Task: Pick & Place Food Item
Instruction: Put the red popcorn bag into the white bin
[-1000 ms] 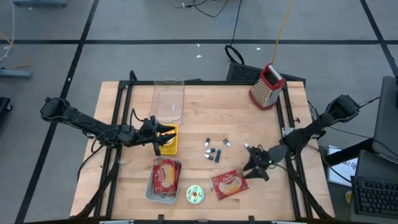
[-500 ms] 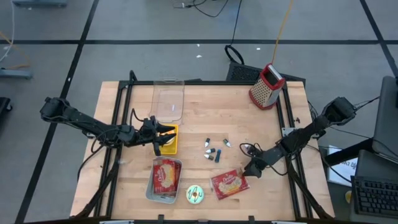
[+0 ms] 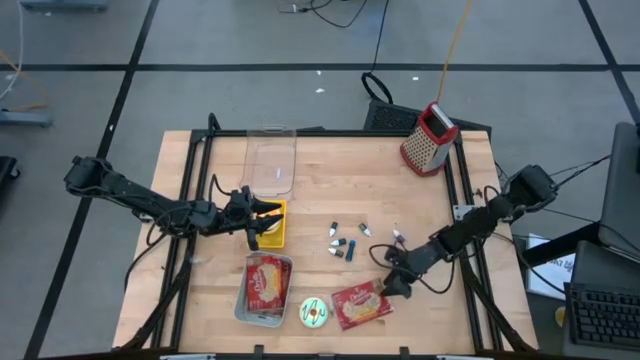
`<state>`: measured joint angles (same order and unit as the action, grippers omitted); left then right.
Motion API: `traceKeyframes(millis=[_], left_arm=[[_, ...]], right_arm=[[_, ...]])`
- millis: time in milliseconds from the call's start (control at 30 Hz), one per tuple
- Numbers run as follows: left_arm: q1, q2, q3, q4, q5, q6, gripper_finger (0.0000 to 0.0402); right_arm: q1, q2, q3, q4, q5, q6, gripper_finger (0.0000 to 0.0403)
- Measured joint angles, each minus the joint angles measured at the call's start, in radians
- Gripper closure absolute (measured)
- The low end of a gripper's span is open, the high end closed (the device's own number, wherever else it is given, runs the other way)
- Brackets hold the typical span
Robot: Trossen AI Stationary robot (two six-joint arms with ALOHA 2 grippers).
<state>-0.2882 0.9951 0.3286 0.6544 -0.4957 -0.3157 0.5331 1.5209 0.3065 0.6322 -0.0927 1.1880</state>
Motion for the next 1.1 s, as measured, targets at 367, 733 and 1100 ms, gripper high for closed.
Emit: traceKeyframes(millis=[367, 733, 1100], left_arm=[[0.0, 0.0, 0.0, 0.0, 0.0, 0.0, 0.0245], [0.0, 0.0, 0.0, 0.0, 0.0, 0.002, 0.0245], [0.0, 0.0, 0.0, 0.0, 0.0, 0.007, 0.0245]], right_arm=[[-0.056, 0.003, 0.0, -0.096, 0.025, 0.005, 0.0134], [-0.072, 0.003, -0.001, 0.068, -0.013, -0.102, 0.0133], [-0.085, 0.008, 0.071, 0.1, -0.011, -0.449, 0.0133]])
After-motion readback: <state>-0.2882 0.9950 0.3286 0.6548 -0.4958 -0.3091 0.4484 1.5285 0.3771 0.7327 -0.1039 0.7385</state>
